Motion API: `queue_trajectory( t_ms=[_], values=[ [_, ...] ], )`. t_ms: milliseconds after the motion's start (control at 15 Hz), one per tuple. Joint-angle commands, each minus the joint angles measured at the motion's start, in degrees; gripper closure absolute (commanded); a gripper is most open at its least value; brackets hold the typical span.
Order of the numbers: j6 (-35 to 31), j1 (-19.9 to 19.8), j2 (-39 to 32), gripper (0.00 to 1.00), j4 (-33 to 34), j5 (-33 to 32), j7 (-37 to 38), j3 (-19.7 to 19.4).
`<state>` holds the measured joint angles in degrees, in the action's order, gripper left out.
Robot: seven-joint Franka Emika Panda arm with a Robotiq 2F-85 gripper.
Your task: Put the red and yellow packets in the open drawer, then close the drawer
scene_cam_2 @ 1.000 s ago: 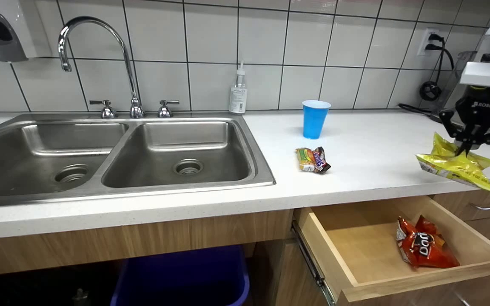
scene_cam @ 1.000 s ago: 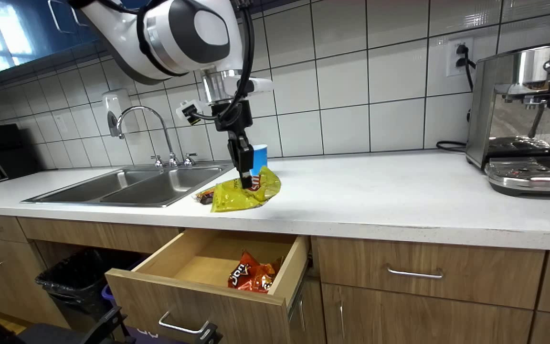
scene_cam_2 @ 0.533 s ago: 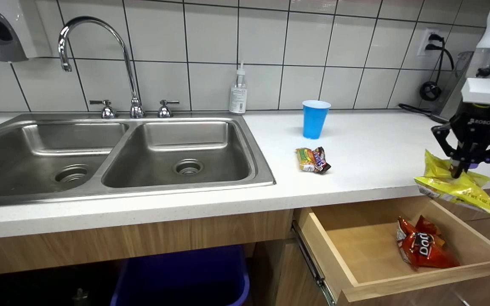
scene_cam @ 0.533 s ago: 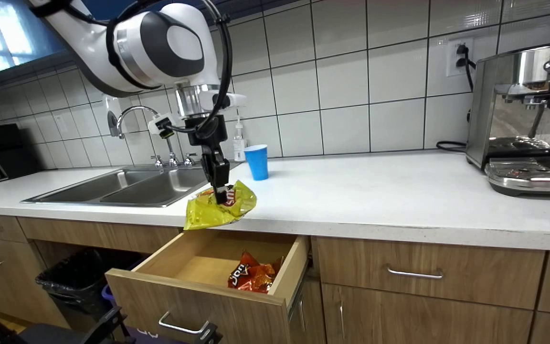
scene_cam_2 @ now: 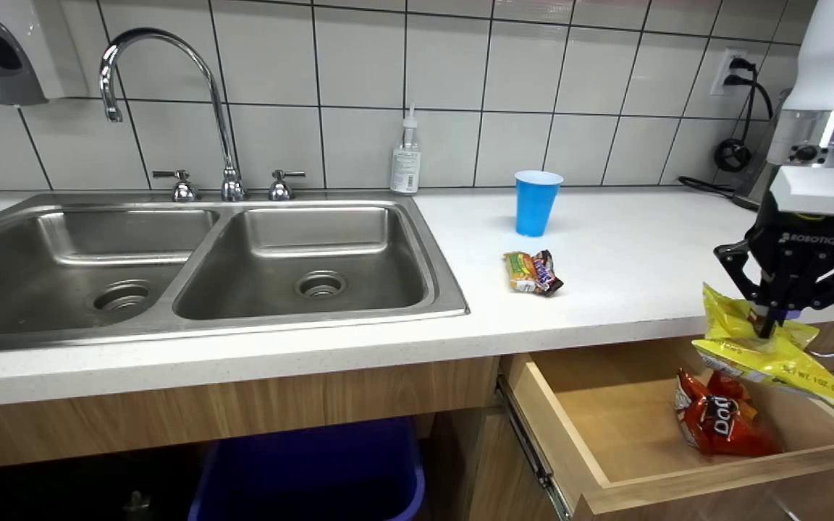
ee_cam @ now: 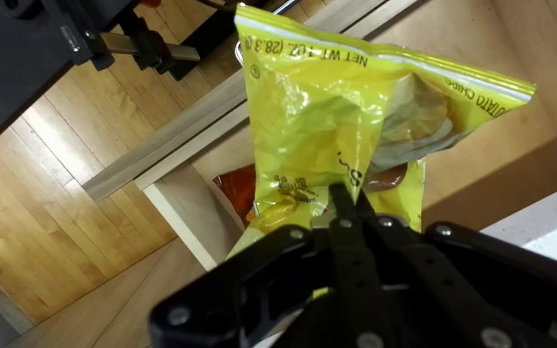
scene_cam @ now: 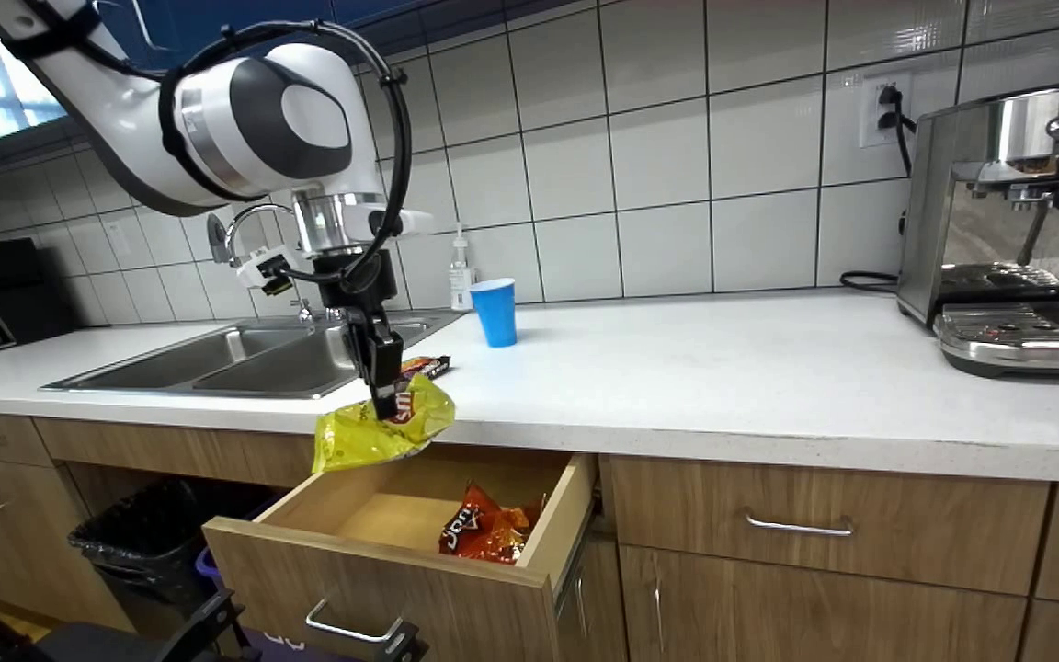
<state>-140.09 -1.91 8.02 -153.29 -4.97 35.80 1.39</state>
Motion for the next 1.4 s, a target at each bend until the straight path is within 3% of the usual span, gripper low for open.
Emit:
queue_trajectory(
  t_ms=[0, 600, 1333],
  values=[
    [-2.16, 0.66, 0.16, 1.0, -1.61, -1.59, 0.61, 2.01],
    [-4.83, 2.61, -5.6, 1.0, -0.49, -4.8, 4.73, 4.06],
    [-5.33, 4.86, -12.44, 1.0, 3.76, -10.09, 12.04, 2.33]
  ],
)
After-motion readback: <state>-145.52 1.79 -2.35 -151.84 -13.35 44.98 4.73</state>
